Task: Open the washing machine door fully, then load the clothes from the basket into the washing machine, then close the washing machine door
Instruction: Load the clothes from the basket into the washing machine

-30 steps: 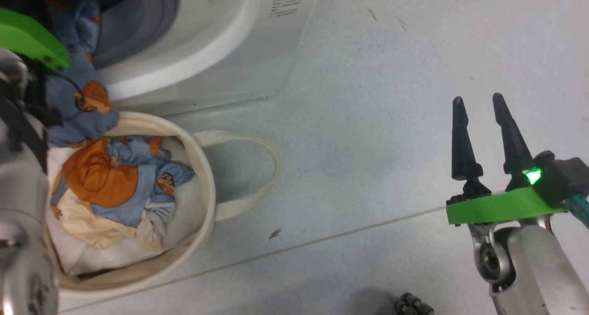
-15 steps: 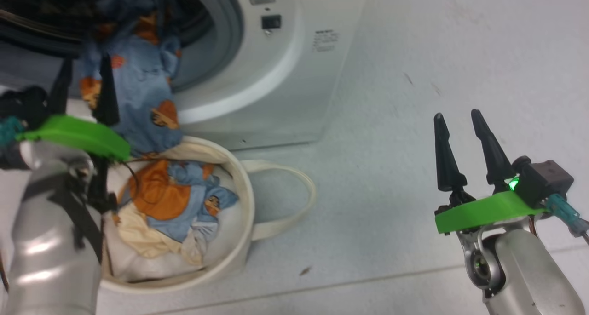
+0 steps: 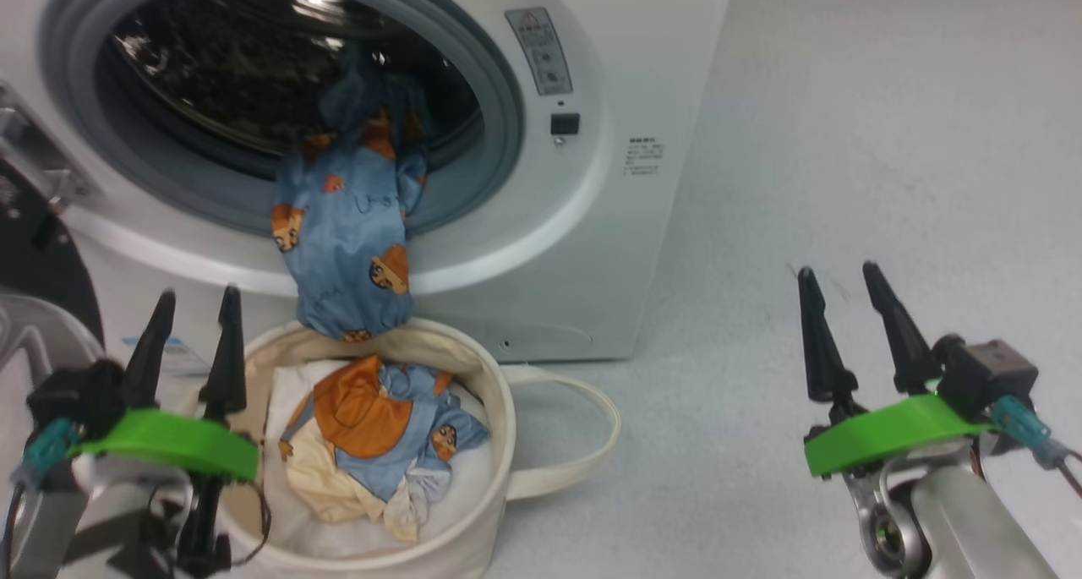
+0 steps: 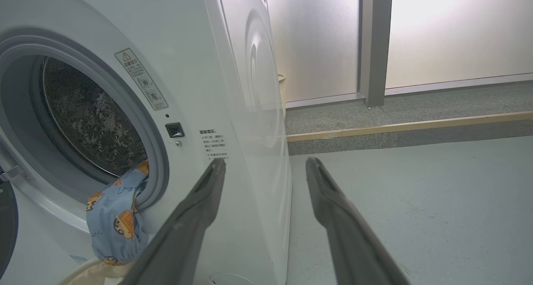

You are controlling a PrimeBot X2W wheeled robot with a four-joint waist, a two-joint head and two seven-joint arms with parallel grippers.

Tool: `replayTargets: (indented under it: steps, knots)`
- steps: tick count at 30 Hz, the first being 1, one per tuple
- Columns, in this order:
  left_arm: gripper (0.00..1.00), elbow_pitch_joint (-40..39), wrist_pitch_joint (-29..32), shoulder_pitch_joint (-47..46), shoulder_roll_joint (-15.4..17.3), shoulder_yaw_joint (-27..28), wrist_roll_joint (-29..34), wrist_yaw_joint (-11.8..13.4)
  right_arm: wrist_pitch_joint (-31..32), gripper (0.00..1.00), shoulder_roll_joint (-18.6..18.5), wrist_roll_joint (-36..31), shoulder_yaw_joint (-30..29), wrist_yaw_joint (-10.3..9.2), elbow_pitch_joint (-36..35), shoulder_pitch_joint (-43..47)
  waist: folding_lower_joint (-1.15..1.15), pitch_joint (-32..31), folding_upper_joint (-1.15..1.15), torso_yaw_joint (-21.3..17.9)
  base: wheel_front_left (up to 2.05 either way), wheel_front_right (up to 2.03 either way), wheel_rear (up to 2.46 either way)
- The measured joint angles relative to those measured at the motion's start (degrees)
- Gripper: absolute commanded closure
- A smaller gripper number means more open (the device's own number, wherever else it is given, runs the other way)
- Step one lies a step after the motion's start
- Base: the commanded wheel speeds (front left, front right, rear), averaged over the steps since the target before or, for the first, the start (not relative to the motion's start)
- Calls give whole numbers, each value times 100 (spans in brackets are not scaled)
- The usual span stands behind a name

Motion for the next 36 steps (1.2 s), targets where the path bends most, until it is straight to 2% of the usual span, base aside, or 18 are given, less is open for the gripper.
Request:
replayTargets:
  steps: [12,36]
  knots:
    - [0,-336,1,677,-118,148,79,0,0,0,-74,100,60,0,53,197,1,-444,0,195,0,0,0]
    - [0,-341,1,703,-164,143,80,0,0,0,-146,149,157,0,90,203,1,-506,0,132,0,0,0]
